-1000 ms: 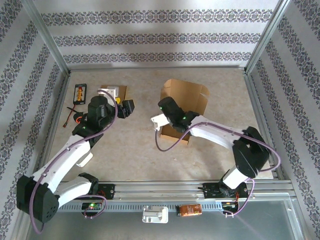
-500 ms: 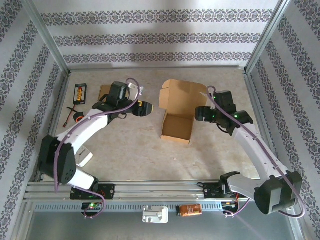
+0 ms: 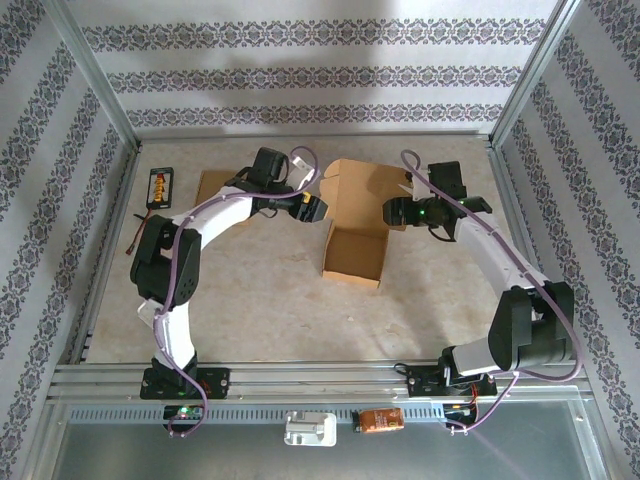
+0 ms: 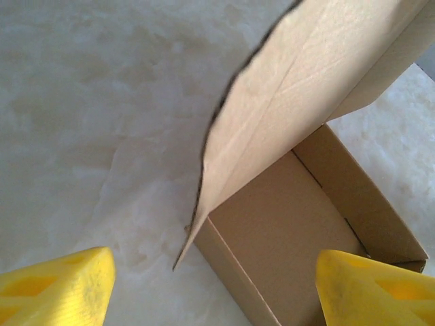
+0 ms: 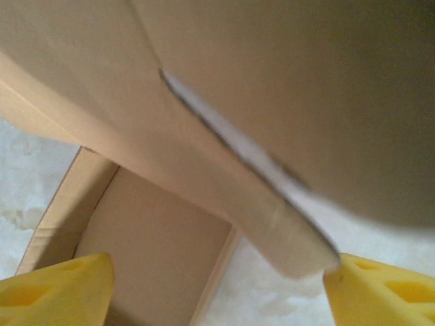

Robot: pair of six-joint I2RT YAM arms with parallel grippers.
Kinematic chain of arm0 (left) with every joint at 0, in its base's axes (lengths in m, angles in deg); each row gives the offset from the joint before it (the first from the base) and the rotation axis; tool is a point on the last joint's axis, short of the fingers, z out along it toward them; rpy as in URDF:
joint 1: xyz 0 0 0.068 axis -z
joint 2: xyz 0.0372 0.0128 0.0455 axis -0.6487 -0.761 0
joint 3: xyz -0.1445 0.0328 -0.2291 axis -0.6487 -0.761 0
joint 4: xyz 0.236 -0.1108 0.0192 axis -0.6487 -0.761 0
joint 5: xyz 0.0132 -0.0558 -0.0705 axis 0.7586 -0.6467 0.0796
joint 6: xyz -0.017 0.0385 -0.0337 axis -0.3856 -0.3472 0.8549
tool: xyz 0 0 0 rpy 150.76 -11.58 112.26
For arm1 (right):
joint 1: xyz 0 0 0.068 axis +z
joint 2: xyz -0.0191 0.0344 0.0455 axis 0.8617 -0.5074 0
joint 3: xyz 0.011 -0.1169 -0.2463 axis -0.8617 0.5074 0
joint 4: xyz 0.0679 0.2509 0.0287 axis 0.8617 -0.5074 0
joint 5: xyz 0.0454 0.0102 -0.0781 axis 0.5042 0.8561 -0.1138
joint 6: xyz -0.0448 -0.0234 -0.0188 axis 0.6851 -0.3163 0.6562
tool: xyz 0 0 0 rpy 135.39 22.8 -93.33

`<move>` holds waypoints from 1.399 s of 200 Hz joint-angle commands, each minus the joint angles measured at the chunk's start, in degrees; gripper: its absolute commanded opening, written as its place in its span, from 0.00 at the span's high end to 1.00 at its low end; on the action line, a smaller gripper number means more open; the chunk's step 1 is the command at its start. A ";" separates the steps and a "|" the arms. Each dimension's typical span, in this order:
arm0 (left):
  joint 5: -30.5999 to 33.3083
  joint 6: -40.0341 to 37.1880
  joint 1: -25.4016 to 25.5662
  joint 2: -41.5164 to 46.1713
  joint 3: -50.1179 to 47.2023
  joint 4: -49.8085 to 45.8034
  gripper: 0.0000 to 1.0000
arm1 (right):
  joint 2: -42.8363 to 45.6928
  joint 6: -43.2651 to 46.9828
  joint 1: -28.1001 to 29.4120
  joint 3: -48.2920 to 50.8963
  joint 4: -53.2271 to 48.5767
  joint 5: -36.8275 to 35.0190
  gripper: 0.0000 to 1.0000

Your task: Fold the paper box

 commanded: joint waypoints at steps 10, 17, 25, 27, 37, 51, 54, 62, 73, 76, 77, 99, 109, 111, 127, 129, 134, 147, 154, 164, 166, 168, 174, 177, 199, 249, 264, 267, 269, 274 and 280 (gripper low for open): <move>-8.31 -4.09 -1.51 -3.75 4.75 3.34 0.24 | -1.07 4.98 -0.63 -0.39 7.17 1.23 0.30; -9.11 -4.38 -1.70 -4.13 5.39 3.59 0.26 | -1.03 5.61 -0.66 -0.41 7.64 1.54 0.36; -9.87 -5.00 -1.81 -4.50 6.23 3.25 0.29 | -0.79 6.14 -0.70 -0.18 8.34 1.69 0.43; -10.12 -5.15 -1.86 -4.59 6.46 3.02 0.29 | -0.73 6.23 -0.71 -0.18 8.47 1.65 0.45; -10.77 -5.94 -1.79 -5.07 7.61 1.90 0.33 | -0.53 6.53 -0.61 -0.15 8.55 1.20 0.54; -11.26 -6.15 -1.71 -5.28 8.59 1.41 0.37 | -0.22 6.70 -0.67 -0.41 8.15 0.69 0.60; -11.25 -6.23 -1.75 -5.20 8.61 1.41 0.38 | -0.12 6.68 -0.66 -0.45 8.15 0.72 0.61; -11.20 -6.21 -1.78 -5.07 8.60 1.48 0.43 | -0.10 6.74 -0.63 -0.56 7.93 0.95 0.63; -10.61 -6.50 -1.73 -5.17 9.11 0.85 0.51 | -0.31 6.99 -0.57 -1.24 7.34 1.25 0.68; -10.41 -6.63 -1.71 -5.15 9.37 0.41 0.53 | -0.40 7.00 -0.48 -1.38 7.16 1.26 0.69; -10.29 -6.75 -1.70 -5.24 9.49 0.25 0.54 | -0.41 7.04 -0.51 -1.41 7.07 1.26 0.70; -5.23 -8.20 -1.35 -5.37 11.83 -5.15 0.75 | -0.56 6.44 -0.03 -2.88 6.00 0.09 0.79; -1.27 -8.59 -0.86 -4.88 12.16 -7.60 0.76 | -0.46 5.93 0.40 -3.35 5.68 -1.04 0.82; -0.50 -8.51 -0.74 -4.71 12.03 -7.80 0.76 | -0.43 5.79 0.55 -3.30 5.72 -1.38 0.83; 6.27 -7.36 0.29 -3.23 10.65 -7.95 0.69 | 0.37 5.27 1.82 -2.84 7.14 -3.58 0.85; 6.79 -7.28 0.43 -3.04 10.53 -8.02 0.66 | 0.41 5.34 1.91 -2.80 7.20 -3.67 0.85; 8.40 -7.00 0.67 -2.69 10.35 -8.30 0.60 | 0.66 5.77 2.45 -2.46 7.84 -4.44 0.85; 11.14 -5.93 0.84 -1.76 9.60 -8.52 0.59 | 1.01 6.92 3.26 -2.00 8.95 -5.86 0.85; 11.95 -5.66 0.83 -1.28 9.15 -8.32 0.62 | 1.05 7.38 3.50 -2.01 9.26 -6.41 0.86; 12.44 -5.46 0.82 -0.86 8.56 -7.42 0.70 | 0.88 7.71 3.60 -2.22 9.49 -6.91 0.88; 12.44 -5.46 0.80 -0.85 8.56 -7.32 0.72 | 0.85 7.75 3.66 -2.29 9.57 -6.92 0.88; 12.42 -5.44 0.82 -0.84 8.54 -7.23 0.74 | 0.83 7.77 3.67 -2.35 9.60 -6.92 0.88; 12.18 -5.40 0.80 -0.92 8.70 -7.07 0.79 | 0.64 7.85 3.71 -2.56 9.64 -6.75 0.89; 11.83 -5.26 0.82 -1.01 8.83 -6.96 0.81 | 0.53 7.98 3.87 -2.72 9.74 -6.72 0.89; 9.30 -2.54 0.97 -1.54 9.27 -3.99 0.95 | -0.30 8.53 5.17 -2.96 10.91 -7.51 0.92; 14.69 1.73 3.51 -0.77 5.67 8.78 1.00 | -2.56 5.62 8.14 -3.29 19.98 -10.52 0.94; 17.13 1.37 4.12 0.22 2.10 15.74 1.00 | -3.54 5.39 8.55 -4.83 20.98 -9.94 0.97; 17.65 1.39 4.26 0.38 1.08 17.40 1.00 | -3.69 5.41 8.70 -4.97 21.37 -9.91 0.98; 17.99 1.46 4.28 0.52 0.43 18.73 1.00 | -3.79 5.48 8.80 -5.02 21.75 -9.91 0.98; 18.60 1.53 4.31 0.77 -1.21 21.89 1.00 | -3.97 5.71 9.13 -4.98 22.85 -9.86 1.00; 19.30 1.51 4.36 0.86 -3.15 25.82 1.00 | -4.15 6.32 9.57 -4.51 24.91 -9.74 1.00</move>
